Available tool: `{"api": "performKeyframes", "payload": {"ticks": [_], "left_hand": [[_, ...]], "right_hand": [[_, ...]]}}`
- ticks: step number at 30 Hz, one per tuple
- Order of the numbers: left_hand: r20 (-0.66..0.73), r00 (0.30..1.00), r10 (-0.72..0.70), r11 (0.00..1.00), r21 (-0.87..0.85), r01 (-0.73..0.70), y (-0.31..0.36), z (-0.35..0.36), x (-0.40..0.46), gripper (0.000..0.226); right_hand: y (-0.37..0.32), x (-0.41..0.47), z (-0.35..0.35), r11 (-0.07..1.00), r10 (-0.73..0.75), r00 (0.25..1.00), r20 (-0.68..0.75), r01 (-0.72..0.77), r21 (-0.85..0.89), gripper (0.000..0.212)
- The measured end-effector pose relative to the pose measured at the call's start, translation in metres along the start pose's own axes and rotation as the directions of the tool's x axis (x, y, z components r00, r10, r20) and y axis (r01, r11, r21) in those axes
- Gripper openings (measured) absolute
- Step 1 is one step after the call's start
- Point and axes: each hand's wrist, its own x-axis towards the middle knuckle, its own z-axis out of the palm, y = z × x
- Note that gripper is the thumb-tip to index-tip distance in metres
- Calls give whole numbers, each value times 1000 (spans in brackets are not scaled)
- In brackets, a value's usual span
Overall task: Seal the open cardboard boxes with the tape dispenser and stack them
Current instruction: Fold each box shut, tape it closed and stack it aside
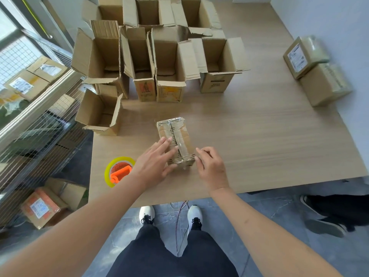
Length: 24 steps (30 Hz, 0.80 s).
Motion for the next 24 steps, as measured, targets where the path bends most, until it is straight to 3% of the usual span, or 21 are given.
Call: {"api": "performKeyframes", "payload": {"ticks": [4,12,15,19,24], "left_hand": [[6,998,-66,998,21,66,12,14,7,63],[-124,971,-203,979,-55,198,37,36,14,51],[-204,961,-187,982,-45,182,36,47,16,48],[-269,951,-154,987,-1,159,31,57,16,48],[-296,942,-159,987,-12,163,34,59,16,47]], "right_hand": [[-2,-1,7,992,104,992,67,-108,69,33],[-3,-22,28,951,262,963,66,-269,154,42],[3,-25,33,918,315,939,140,-339,207,46],[18,-22,37,917,269,914,304,-339,208,56],[33,-7,20,975,57,921,384,-135,179,68]]}}
